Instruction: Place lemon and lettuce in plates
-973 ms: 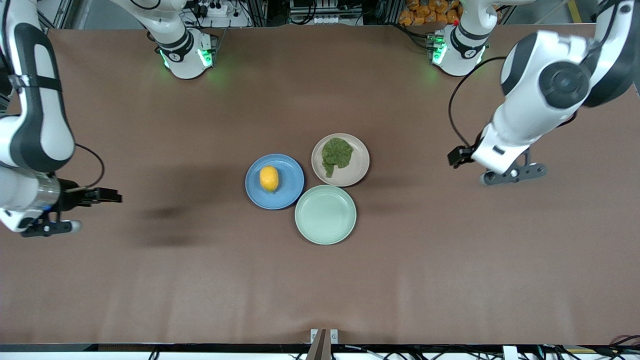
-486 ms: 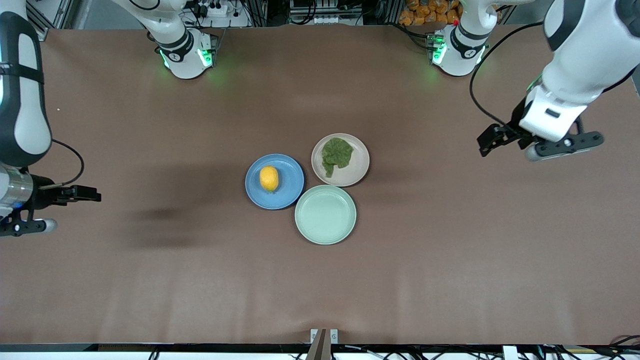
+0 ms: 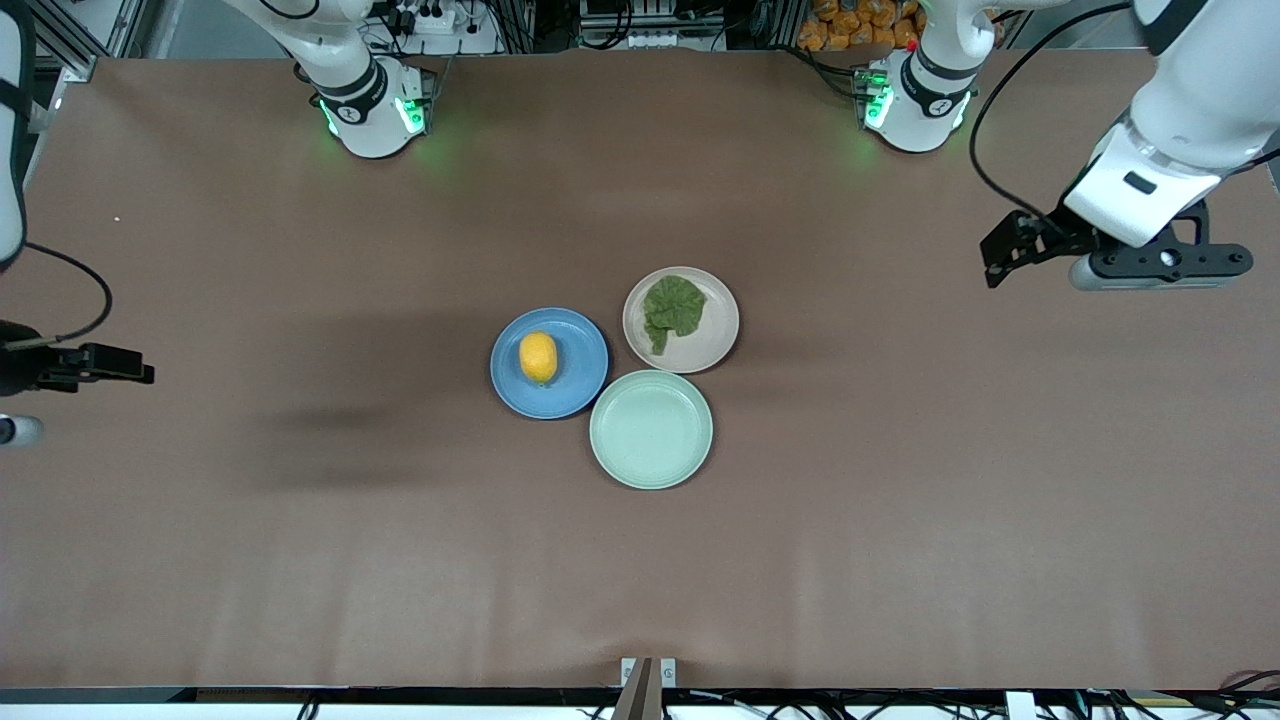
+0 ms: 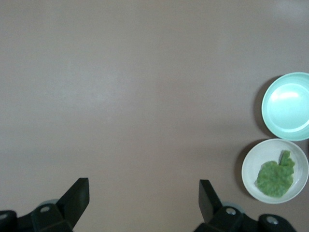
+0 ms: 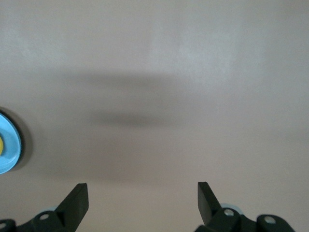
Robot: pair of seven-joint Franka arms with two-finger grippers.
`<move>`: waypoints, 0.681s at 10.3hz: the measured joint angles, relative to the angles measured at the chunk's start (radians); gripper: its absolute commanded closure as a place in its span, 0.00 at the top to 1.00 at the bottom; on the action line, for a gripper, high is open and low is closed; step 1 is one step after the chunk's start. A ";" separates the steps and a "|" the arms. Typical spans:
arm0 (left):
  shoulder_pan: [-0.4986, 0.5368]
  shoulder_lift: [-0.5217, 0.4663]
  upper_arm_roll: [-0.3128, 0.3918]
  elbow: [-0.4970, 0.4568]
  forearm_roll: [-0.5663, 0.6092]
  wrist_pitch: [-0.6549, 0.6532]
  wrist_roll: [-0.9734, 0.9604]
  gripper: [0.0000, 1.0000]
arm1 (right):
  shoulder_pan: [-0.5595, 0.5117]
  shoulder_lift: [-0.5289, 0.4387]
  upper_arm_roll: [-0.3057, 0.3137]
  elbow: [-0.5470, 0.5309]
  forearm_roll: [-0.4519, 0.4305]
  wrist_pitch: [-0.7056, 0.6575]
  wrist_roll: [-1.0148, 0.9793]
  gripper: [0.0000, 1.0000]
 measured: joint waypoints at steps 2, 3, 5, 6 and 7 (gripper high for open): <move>0.014 0.013 -0.001 0.035 0.000 -0.053 0.015 1.00 | 0.073 -0.063 -0.057 0.005 0.000 -0.042 0.000 1.00; 0.015 0.025 -0.002 0.063 0.000 -0.080 0.016 1.00 | 0.111 -0.095 -0.084 0.005 0.000 -0.072 0.000 1.00; 0.016 0.041 -0.002 0.102 0.000 -0.103 0.016 1.00 | 0.152 -0.148 -0.106 0.005 -0.001 -0.121 0.009 1.00; 0.018 0.043 -0.002 0.108 0.000 -0.105 0.016 1.00 | 0.166 -0.168 -0.119 0.005 -0.001 -0.153 0.023 1.00; 0.019 0.044 -0.002 0.110 0.000 -0.106 0.016 1.00 | 0.186 -0.180 -0.136 0.005 -0.001 -0.187 0.055 1.00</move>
